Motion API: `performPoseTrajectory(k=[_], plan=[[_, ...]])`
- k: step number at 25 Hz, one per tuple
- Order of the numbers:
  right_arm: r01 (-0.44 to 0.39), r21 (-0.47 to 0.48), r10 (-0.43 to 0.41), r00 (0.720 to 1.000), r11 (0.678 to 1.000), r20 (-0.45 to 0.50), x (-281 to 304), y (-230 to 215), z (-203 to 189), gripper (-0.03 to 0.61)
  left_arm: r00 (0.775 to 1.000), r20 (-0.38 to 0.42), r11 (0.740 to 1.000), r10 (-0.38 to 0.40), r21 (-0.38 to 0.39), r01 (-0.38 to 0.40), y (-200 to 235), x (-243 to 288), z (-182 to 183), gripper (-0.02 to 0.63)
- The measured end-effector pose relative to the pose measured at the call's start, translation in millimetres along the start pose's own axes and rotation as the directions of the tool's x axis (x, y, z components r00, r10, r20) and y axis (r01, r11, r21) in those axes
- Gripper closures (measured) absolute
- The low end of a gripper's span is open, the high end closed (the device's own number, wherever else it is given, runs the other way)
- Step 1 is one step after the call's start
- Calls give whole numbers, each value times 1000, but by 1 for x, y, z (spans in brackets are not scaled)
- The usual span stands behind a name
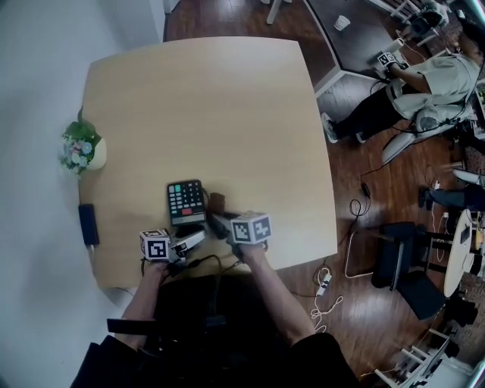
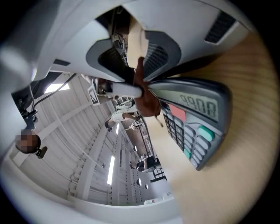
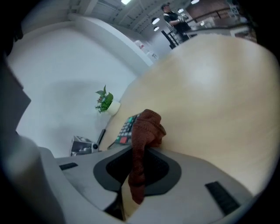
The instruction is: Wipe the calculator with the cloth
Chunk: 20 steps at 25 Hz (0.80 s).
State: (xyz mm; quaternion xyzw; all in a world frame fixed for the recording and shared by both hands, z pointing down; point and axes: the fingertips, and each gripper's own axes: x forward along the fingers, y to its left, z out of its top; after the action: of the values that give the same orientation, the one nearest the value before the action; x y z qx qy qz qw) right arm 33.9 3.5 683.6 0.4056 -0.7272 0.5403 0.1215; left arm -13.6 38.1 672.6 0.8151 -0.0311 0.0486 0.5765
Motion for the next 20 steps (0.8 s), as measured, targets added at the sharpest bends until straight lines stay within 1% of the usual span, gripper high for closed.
performPoseTrajectory(k=[2,4,5,7,9,10,15,18,20], plan=[[34,-83,-26,995,996,96,5,-7,51,518,1000,12,1000,5,-1,-5,-6,-11,2,492],[54,-126,-33,985,991,167,19,-12,100,518,999,28,1000,22,3,-23,-6,-20,5,494],[59,-139,-34,984,989,177,29,-13,118,518,999,32,1000,31,3,-31,-4,-23,6,494],[72,-160,-50,989,984,136,52,-17,132,518,999,26,999,43,1,-43,1,-23,6,494],[75,-173,-65,996,982,61,68,-19,122,517,999,23,999,42,-8,-42,4,-20,5,494],[69,-172,-63,997,983,38,70,-16,114,517,999,20,999,40,-9,-40,3,-19,5,494],[36,-102,-34,999,994,23,45,2,65,517,1000,-7,1000,29,7,-29,2,-11,6,494],[0,-97,-2,1000,995,-14,25,20,21,517,999,-15,999,29,15,-29,3,-9,7,494],[-32,-78,28,999,996,-46,10,30,-4,517,1000,-18,1000,25,17,-25,4,-7,7,494]])
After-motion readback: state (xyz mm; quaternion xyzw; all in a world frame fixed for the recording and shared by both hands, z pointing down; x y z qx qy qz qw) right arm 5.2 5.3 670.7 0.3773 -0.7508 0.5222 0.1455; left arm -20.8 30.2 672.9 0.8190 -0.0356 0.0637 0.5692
